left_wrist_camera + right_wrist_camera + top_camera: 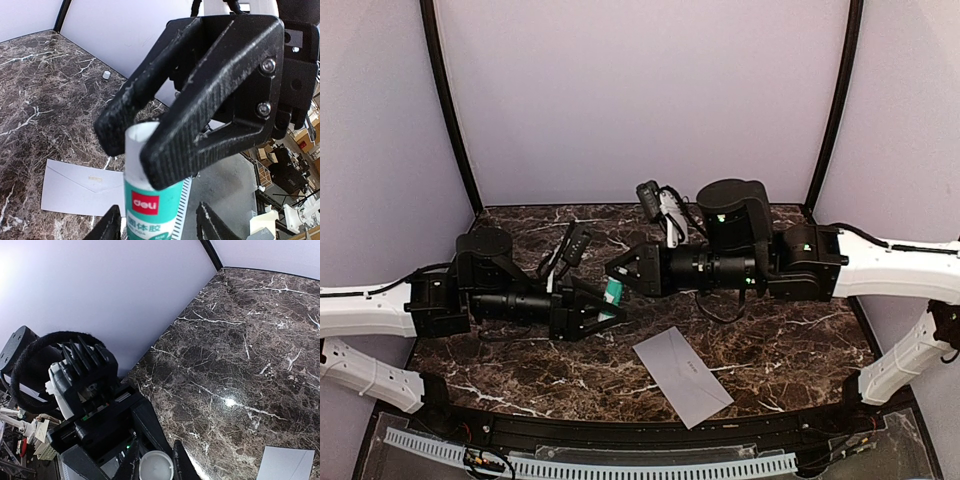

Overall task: Place the letter into the envelope and seal it
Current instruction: Close the solid glue cap on the solid glue.

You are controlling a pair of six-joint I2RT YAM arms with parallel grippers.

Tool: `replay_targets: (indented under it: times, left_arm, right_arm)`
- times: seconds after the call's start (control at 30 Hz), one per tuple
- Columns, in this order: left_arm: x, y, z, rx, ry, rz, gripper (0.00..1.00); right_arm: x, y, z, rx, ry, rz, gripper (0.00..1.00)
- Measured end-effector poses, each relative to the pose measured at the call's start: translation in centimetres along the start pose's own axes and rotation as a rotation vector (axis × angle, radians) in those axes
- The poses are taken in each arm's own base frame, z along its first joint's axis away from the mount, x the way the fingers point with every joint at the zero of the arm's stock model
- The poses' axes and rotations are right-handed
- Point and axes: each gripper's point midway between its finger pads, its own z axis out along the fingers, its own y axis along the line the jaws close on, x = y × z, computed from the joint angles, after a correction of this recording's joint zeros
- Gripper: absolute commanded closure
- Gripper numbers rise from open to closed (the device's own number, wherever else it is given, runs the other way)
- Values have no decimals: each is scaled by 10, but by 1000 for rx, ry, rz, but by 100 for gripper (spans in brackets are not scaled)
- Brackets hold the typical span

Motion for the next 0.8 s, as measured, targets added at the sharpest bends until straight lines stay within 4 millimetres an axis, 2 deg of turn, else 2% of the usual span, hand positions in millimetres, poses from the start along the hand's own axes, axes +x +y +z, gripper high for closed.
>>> replay_targets:
  times: [0.13, 0.37, 0.5, 0.67, 0.8]
  left_arm:
    - [3, 2, 0, -4, 6, -9, 62]
    - [2, 5, 0, -20, -1, -12, 73]
    - [0, 6, 0, -28, -10, -9, 82]
    - [0, 7, 1, -39, -15, -10, 93]
    - [0, 11, 1, -61, -19, -16, 96]
  right_arm:
    - [0, -1, 0, 3, 1, 0, 89]
    - [0, 0, 0, 3, 1, -1, 89]
    - [-1, 0, 0, 2, 1, 1, 86]
    - [0, 0, -1, 4, 3, -1, 74]
    - [1, -1, -1, 8, 6, -10, 51]
